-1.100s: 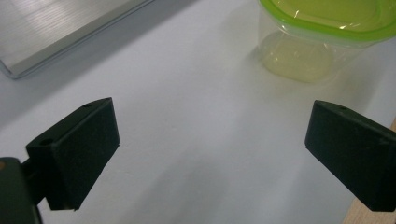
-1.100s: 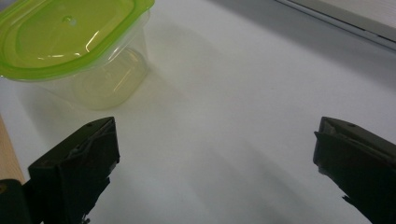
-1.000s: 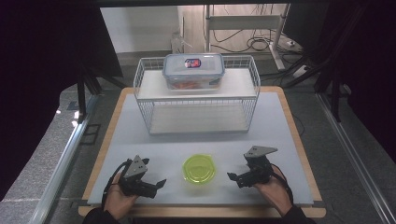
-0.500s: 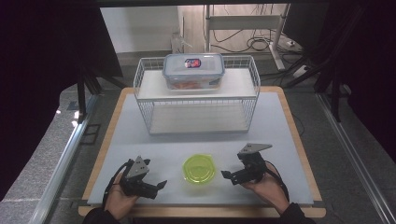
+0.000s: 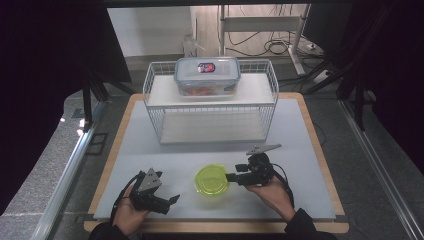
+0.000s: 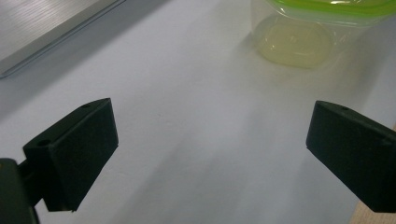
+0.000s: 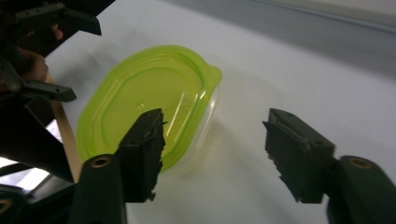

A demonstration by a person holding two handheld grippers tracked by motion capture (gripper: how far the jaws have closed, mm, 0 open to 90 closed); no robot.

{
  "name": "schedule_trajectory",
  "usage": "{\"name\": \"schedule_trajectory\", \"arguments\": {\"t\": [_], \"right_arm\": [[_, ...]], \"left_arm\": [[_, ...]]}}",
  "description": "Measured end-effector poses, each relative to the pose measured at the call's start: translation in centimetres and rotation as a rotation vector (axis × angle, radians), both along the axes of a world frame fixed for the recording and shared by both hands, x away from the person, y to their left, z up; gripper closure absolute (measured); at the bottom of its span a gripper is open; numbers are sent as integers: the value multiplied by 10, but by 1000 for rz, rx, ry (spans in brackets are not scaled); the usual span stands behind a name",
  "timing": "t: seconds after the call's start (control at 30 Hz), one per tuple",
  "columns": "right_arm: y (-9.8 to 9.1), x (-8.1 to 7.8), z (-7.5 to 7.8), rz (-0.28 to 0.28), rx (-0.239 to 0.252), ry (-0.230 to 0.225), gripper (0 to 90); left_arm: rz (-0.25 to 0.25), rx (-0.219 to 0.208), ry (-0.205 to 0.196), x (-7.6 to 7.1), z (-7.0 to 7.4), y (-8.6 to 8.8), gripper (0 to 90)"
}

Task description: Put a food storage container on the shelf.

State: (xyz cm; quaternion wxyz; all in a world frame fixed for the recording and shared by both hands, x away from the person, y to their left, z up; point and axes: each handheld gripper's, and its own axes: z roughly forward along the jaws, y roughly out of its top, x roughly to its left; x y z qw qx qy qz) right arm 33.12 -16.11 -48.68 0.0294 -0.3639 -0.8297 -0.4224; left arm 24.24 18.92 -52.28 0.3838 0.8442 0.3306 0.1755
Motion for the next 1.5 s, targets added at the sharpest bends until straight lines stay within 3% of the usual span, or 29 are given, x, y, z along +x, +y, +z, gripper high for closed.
{"name": "schedule_trajectory", "arguments": {"t": [0.37, 0.6, 0.7, 0.9, 1.23, 1.5], "right_arm": [[20, 17, -5, 26, 40, 107, 626], [14, 21, -7, -4, 72, 180, 689], [13, 21, -8, -15, 54, 180, 719], [13, 21, -7, 5, 84, 218, 806], [15, 14, 4, 54, 103, 164, 826], [8, 16, 14, 23, 102, 124, 834]], "left_arm": [[-18, 13, -6, -1, 0, -2, 25], [-20, 16, -6, -1, -1, -2, 26], [-21, 14, -6, -1, -1, -2, 26], [-22, 17, -8, -1, -1, -3, 26], [-24, 20, -9, -1, -1, -3, 28], [-25, 23, -9, -1, -1, -3, 30]]}}
